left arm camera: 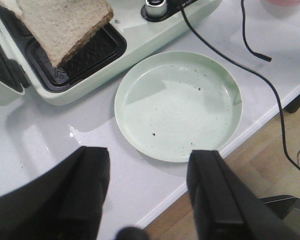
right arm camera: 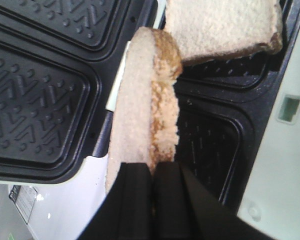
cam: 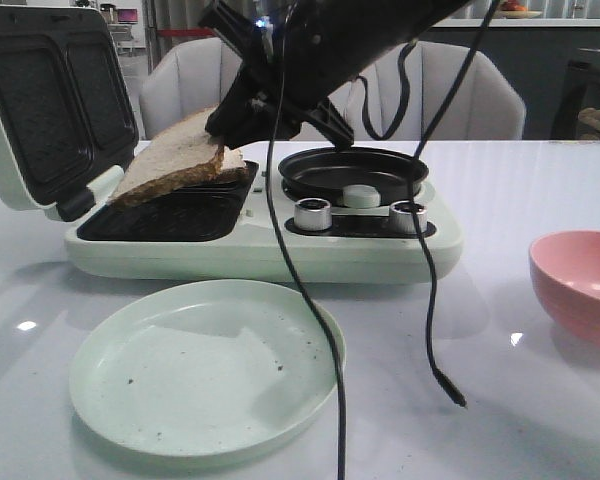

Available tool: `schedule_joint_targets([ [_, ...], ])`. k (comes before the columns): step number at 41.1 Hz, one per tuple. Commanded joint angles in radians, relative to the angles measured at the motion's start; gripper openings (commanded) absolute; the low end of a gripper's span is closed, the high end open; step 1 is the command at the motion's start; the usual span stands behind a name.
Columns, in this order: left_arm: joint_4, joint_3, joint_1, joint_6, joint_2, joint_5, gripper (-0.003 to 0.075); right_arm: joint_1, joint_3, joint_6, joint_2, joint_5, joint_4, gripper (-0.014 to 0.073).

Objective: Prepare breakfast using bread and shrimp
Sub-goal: 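Carry the bread with the right gripper to the nearer sandwich plate, then release the bread onto the nearer plate and withdraw the right gripper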

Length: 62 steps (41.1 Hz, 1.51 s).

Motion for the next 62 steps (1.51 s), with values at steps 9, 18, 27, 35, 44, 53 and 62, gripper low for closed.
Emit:
schedule_joint_targets([
  [9,0.015,-0.029,-0.004,0.001,-0.001,-0.069,0.0405,0.004,-0.061,-0.009,-0.001,0.056,0.053,0.0219],
  [18,0.031,-0.029,-0.004,0.001,-0.001,-0.069,0.0405,0.0,-0.066,-0.013,-0.004,0.074,0.027,0.0531],
  [27,0.038,-0.029,-0.004,0.001,-0.001,-0.069,0.0405,0.007,-0.067,-0.037,-0.079,0.118,-0.163,0.0496],
  [35,0.038,-0.029,-0.004,0.001,-0.001,-0.069,0.0405,0.016,-0.066,-0.001,-0.227,0.218,-0.395,0.0442],
  [44,0.038,-0.029,-0.004,0.001,-0.001,-0.069,0.0405,0.031,0.041,0.199,-0.424,0.295,-0.748,0.0442],
  [53,0.048,-0.029,-0.004,0.001,-0.001,-0.069,0.0405,0.043,0.314,0.378,-0.665,0.275,-0.954,0.0442],
  [62,0.046,-0.029,-0.004,0.001,-0.001,-0.085,0.0405,0.043,0.568,0.476,-0.889,0.26,-1.059,0.0442],
])
